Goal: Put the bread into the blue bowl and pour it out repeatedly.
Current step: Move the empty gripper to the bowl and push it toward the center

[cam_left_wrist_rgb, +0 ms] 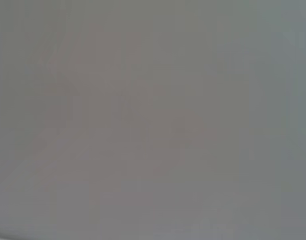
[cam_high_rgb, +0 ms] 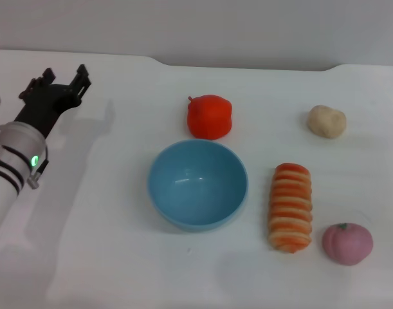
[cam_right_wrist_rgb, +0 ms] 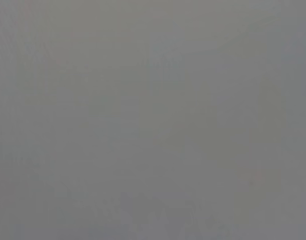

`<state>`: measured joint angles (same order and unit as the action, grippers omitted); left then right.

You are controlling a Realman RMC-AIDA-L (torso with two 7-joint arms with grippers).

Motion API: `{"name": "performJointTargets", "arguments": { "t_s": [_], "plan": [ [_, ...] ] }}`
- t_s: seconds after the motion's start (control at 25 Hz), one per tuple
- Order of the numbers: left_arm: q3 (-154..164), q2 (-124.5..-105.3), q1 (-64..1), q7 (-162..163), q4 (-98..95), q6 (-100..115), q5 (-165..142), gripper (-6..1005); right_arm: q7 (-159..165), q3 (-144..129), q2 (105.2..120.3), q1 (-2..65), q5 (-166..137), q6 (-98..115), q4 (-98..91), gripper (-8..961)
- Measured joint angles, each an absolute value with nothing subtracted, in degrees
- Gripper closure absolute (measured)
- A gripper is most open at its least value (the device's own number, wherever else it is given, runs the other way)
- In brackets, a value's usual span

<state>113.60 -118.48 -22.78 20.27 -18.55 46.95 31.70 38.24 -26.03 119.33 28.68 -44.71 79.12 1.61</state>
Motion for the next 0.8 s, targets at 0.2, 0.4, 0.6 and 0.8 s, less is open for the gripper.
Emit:
{"name": "performJointTargets", "arguments": {
  "t_s": [0.2,0.4,0.6,0.8],
  "plan": [
    [109.77,-118.57,-21.03,20.38,-18.56,48.17,31.83,300,38.23,-26.01,119.37,28.15,-44.57,78.99,1.67,381],
    [106.59,-118.64,-20.68,20.66,-17.34,48.1,32.17,299,37.49,-26.01,119.36,28.15,-44.55,78.89,1.67,381],
    [106.89,-118.61,-21.14,22.48,-15.83,48.06,32.16,298,31.68,-26.64,119.35,28.66,-44.89,78.89,1.83,381],
    [106.15,-118.66,-21.73,24.87,-15.91,48.07,32.4,298,19.61,-26.03,119.38,29.5,-44.8,79.21,3.21,382]
  ]
}}
